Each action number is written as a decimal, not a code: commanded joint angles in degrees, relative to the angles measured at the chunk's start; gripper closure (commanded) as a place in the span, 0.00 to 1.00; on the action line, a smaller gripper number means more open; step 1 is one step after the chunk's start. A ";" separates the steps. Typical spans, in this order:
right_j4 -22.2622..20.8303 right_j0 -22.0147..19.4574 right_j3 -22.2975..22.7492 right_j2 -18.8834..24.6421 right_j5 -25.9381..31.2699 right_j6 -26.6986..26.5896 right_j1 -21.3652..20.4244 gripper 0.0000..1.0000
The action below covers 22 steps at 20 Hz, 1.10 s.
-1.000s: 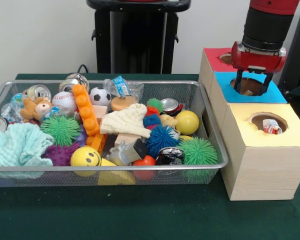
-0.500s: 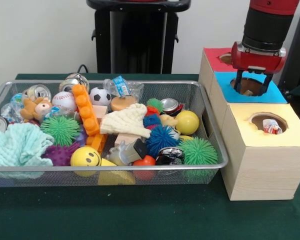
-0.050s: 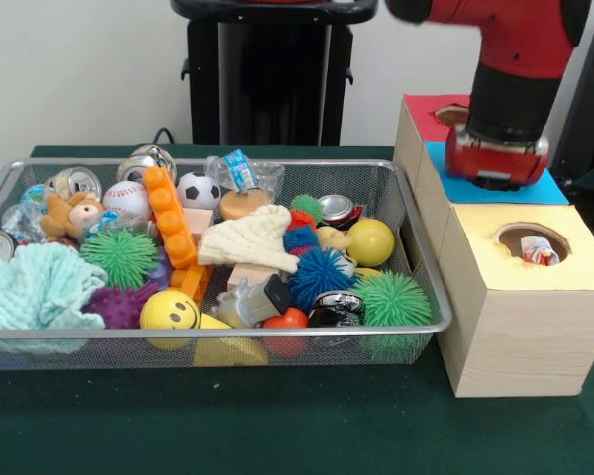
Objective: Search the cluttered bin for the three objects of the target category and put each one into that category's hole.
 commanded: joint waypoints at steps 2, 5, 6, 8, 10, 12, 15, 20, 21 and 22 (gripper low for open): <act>0.99 -3.95 -9.10 5.50 -19.38 10.14 14.27 0.00; 1.53 -4.32 -11.19 5.71 -22.36 11.07 17.23 0.00; 2.02 -3.65 -11.84 4.96 -22.37 11.40 17.76 0.00; 3.16 -3.29 -12.18 4.36 -24.62 13.10 18.63 0.00; 5.51 -0.99 -12.64 1.05 -25.91 15.30 19.41 0.00; 6.43 -0.05 -12.79 -0.25 -25.33 15.31 19.59 1.00; 7.60 1.05 -13.26 -1.70 -22.49 15.23 19.74 1.00; 9.45 2.13 -12.87 -2.74 -22.32 15.20 19.88 1.00; 9.63 2.01 -12.86 -2.51 -21.56 14.87 19.77 1.00; 9.93 2.34 -12.89 -2.97 -21.68 14.86 19.88 1.00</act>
